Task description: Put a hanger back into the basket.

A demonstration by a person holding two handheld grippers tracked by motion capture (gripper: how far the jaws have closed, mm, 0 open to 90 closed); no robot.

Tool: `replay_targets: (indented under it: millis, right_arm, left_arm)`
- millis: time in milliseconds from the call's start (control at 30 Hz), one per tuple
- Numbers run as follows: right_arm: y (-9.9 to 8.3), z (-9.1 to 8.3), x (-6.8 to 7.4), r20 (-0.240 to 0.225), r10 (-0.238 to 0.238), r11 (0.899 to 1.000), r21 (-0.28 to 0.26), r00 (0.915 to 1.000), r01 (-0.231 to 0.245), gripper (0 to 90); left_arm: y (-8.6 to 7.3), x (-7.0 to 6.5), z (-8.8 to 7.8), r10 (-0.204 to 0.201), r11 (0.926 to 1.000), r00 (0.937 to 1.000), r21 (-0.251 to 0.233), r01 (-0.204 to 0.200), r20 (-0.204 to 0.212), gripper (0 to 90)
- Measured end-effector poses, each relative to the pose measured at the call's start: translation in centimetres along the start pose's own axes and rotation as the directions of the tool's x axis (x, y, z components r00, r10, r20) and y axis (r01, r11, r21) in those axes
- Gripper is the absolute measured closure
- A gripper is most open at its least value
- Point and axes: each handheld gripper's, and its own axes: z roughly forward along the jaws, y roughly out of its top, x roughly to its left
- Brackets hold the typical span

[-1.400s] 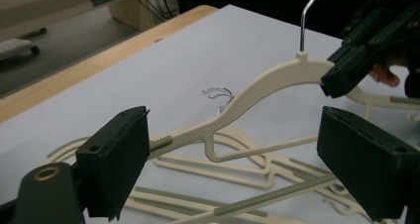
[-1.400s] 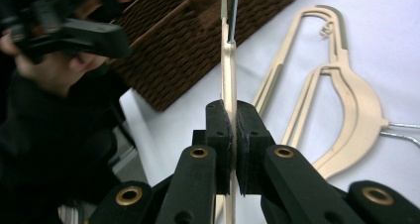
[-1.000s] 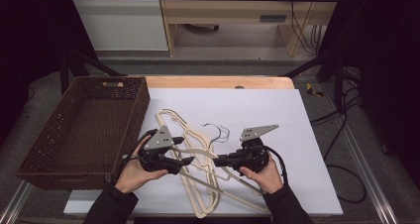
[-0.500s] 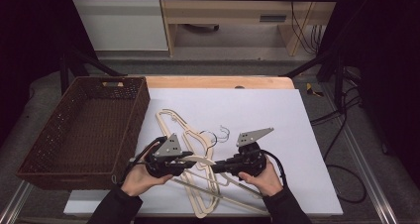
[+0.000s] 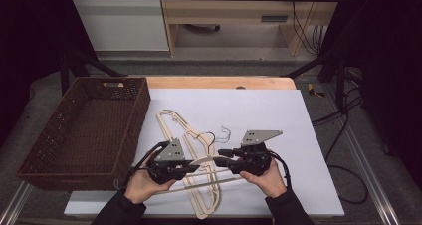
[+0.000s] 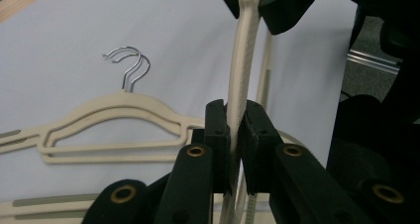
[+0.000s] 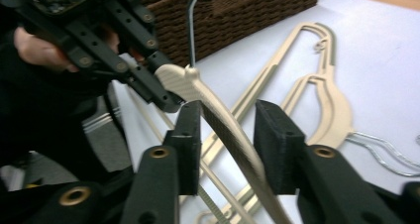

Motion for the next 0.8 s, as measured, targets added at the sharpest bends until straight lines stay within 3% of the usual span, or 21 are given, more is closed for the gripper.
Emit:
replay_targets:
  millis: [33, 133, 267, 400, 467, 500, 533, 633, 667, 700, 733, 800]
  right_arm:
    - [0.0, 0.1, 0.0, 0.011, -0.004, 1.0, -0.007, 0.9999, 0.004, 58.9]
    - [0.0, -0.1, 0.0, 0.03, -0.012, 0.999, -0.036, 0.9995, 0.013, 53.1]
    - [0.1, -0.9, 0.0, 0.068, -0.009, 0.997, -0.075, 0.9977, 0.014, 49.5]
    - [-0.1, -2.3, -0.4, 0.114, -0.001, 0.993, -0.118, 0.9934, 0.014, 39.3]
    - [-0.2, -3.0, -0.7, 0.164, 0.002, 0.99, -0.139, 0.9864, 0.022, 32.6]
    - [-0.4, -3.6, -1.0, 0.215, 0.015, 0.986, -0.164, 0.9765, 0.021, 23.5]
    - [-0.6, -3.9, -1.3, 0.239, 0.021, 0.985, -0.172, 0.9709, 0.021, 20.8]
    - [-1.1, -4.7, -1.8, 0.282, 0.043, 0.98, -0.198, 0.9583, 0.015, 14.3]
    - [-1.1, -4.7, -1.8, 0.282, 0.043, 0.98, -0.198, 0.9583, 0.015, 14.3]
    - [-1.4, -5.1, -2.2, 0.31, 0.052, 0.978, -0.207, 0.9493, 0.015, 12.0]
    - [-1.6, -5.3, -2.4, 0.322, 0.069, 0.977, -0.215, 0.9443, 0.001, 11.0]
    - [-1.8, -5.5, -2.7, 0.331, 0.074, 0.976, -0.217, 0.9409, -0.001, 10.5]
  left_arm:
    - [0.0, -0.1, 0.1, -0.029, 0.9992, 0.9995, -0.027, 0.029, 0.01, 83.5]
    - [-0.1, -0.2, 0.1, -0.044, 0.9976, 0.9985, -0.051, 0.045, 0.032, 85.4]
    - [0.1, -0.5, -0.1, -0.046, 0.9969, 0.9989, -0.064, 0.046, -0.007, 86.4]
    - [0.0, -0.2, -0.9, -0.078, 0.9922, 0.9964, -0.1, 0.074, -0.034, 86.3]
    - [0.0, 0.0, -1.3, -0.092, 0.9894, 0.9938, -0.119, 0.084, -0.063, 86.4]
    - [-0.1, 0.2, -1.8, -0.11, 0.9857, 0.9907, -0.137, 0.099, -0.08, 86.3]
    - [-0.1, 0.4, -2.0, -0.119, 0.9841, 0.9888, -0.143, 0.106, -0.09, 86.3]
    - [-0.2, 0.6, -2.5, -0.144, 0.9794, 0.9816, -0.16, 0.123, -0.125, 86.4]
    - [-0.2, 0.6, -2.5, -0.144, 0.9794, 0.9816, -0.16, 0.123, -0.125, 86.3]
    - [-0.3, 0.8, -2.9, -0.161, 0.9752, 0.977, -0.175, 0.136, -0.14, 86.3]
    - [-0.3, 0.8, -2.9, -0.161, 0.9752, 0.977, -0.175, 0.136, -0.14, 86.4]
    - [-0.3, 1.0, -3.3, -0.174, 0.9713, 0.9731, -0.189, 0.144, -0.152, 86.3]
